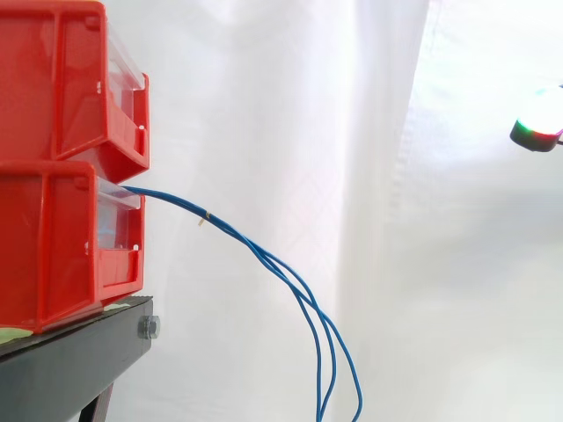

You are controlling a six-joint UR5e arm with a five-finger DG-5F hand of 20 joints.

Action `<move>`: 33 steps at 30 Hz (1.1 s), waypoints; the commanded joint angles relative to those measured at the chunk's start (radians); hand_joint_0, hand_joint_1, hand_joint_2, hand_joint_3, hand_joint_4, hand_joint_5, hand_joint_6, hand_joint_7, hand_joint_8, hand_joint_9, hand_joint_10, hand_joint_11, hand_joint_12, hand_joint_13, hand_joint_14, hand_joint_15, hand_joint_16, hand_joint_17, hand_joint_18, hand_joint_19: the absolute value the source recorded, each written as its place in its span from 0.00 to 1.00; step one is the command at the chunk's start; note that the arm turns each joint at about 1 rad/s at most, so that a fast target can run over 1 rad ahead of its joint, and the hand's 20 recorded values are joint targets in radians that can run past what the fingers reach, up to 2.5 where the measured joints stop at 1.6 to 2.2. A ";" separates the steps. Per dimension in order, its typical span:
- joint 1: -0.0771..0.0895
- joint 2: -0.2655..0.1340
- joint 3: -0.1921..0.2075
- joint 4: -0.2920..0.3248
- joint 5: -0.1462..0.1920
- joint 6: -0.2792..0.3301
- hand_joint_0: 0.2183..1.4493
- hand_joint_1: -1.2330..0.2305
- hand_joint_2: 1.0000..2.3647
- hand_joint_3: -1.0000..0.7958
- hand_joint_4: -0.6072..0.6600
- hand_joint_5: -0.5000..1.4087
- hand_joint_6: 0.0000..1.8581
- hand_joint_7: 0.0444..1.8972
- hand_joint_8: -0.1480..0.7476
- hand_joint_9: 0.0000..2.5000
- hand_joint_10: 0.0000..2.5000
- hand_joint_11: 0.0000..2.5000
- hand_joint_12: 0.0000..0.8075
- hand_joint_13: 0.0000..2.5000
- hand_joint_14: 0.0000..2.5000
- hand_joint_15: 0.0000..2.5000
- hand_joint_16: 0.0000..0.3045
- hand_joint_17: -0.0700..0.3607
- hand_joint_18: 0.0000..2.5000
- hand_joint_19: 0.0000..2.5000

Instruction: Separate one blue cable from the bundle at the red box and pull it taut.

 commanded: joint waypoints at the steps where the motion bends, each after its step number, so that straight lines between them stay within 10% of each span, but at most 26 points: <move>1: 0.000 0.000 0.000 -0.005 0.000 0.000 0.25 0.44 0.00 0.28 0.61 0.16 0.27 0.40 0.47 0.27 0.01 0.18 0.40 0.28 0.01 0.15 0.16 0.42 0.23 0.27; 22: 0.007 0.001 0.000 -0.018 0.003 0.000 0.26 0.44 0.00 0.28 0.62 0.16 0.27 0.39 0.47 0.27 0.01 0.18 0.40 0.28 0.01 0.15 0.16 0.42 0.23 0.28; 33: 0.043 0.000 0.000 0.005 0.086 -0.006 0.26 0.44 0.00 0.28 0.62 0.16 0.27 0.39 0.47 0.27 0.01 0.19 0.41 0.28 0.01 0.15 0.16 0.42 0.23 0.27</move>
